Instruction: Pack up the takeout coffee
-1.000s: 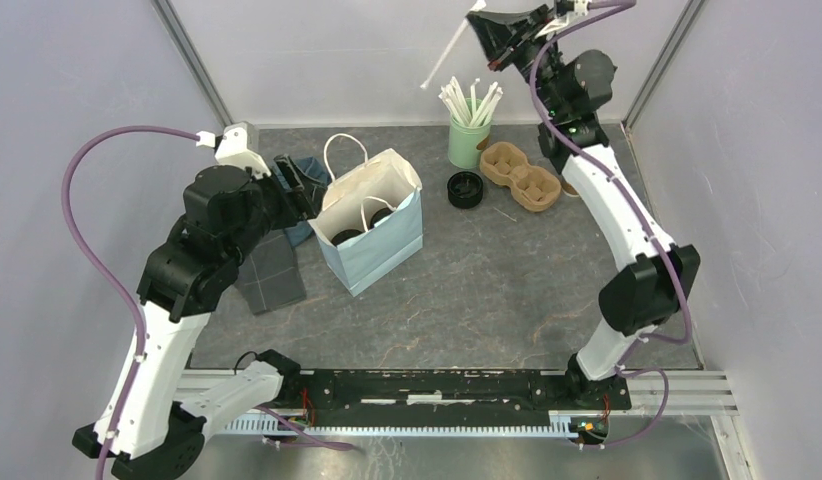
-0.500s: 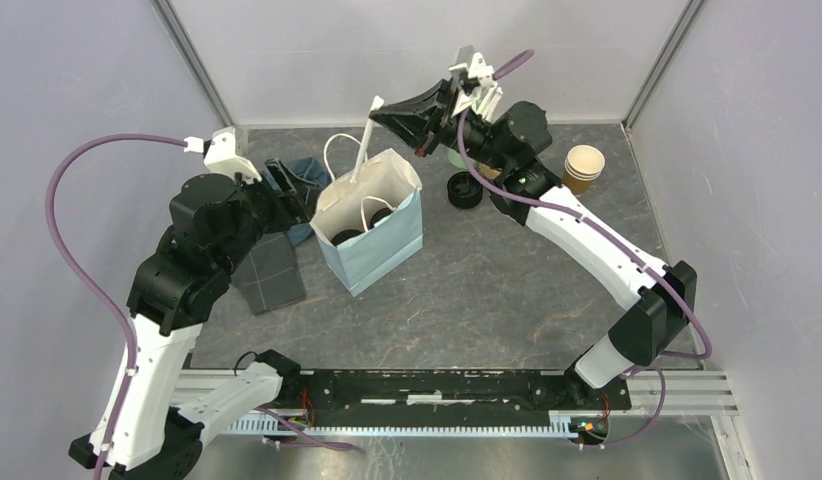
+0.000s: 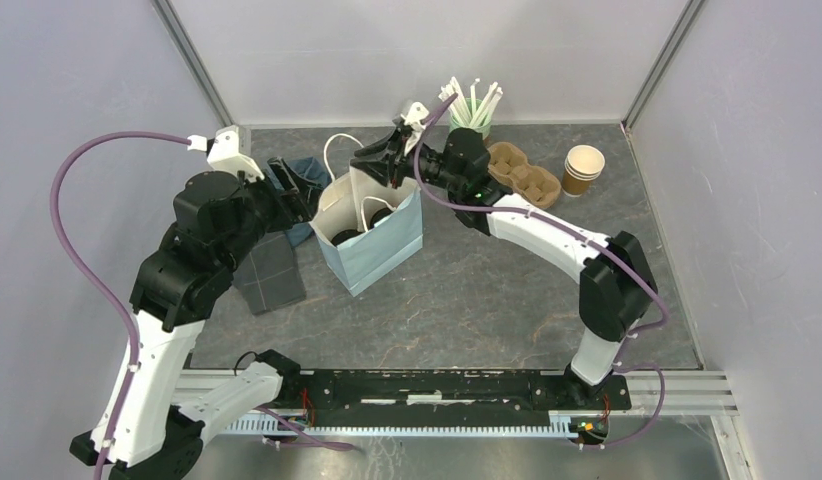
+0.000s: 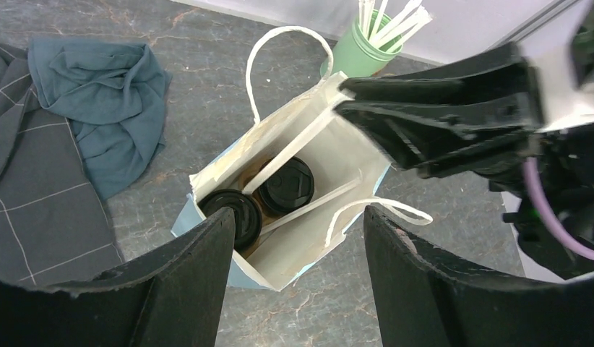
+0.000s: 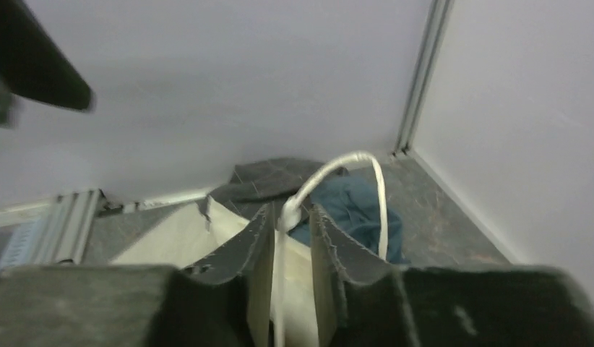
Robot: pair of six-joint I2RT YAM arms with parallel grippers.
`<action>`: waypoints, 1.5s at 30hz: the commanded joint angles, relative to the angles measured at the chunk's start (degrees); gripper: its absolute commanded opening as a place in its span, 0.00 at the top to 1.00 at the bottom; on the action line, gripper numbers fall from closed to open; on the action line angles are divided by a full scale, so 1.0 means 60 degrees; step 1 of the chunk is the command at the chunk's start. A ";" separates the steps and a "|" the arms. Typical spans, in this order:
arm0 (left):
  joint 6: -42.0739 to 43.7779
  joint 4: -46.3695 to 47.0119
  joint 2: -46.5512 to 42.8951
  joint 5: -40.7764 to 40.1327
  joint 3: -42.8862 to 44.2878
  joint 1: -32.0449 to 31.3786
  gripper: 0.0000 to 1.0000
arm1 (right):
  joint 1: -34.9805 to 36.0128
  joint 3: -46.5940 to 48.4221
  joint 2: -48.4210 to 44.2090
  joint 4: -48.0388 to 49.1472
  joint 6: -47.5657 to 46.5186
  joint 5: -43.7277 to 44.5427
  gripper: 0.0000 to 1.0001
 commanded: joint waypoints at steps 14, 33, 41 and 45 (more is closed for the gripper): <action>0.0423 0.0476 0.0359 -0.0689 0.1133 0.0055 0.20 | -0.0018 0.2362 -0.2709 -0.8418 -0.0904 0.6662 0.02; 0.0081 0.2423 0.0791 -0.0714 0.2241 0.0055 0.08 | -0.0027 0.1733 -0.7805 -1.2097 0.0435 1.0235 0.02; 0.0360 0.2568 0.0610 -0.0838 0.2309 0.0055 0.08 | -0.0025 0.2429 -0.7948 -1.2285 0.0445 1.0990 0.02; 0.0316 0.2749 0.0553 -0.0808 0.2274 0.0055 0.08 | -0.0031 0.2611 -0.7878 -1.2562 0.0112 1.0865 0.02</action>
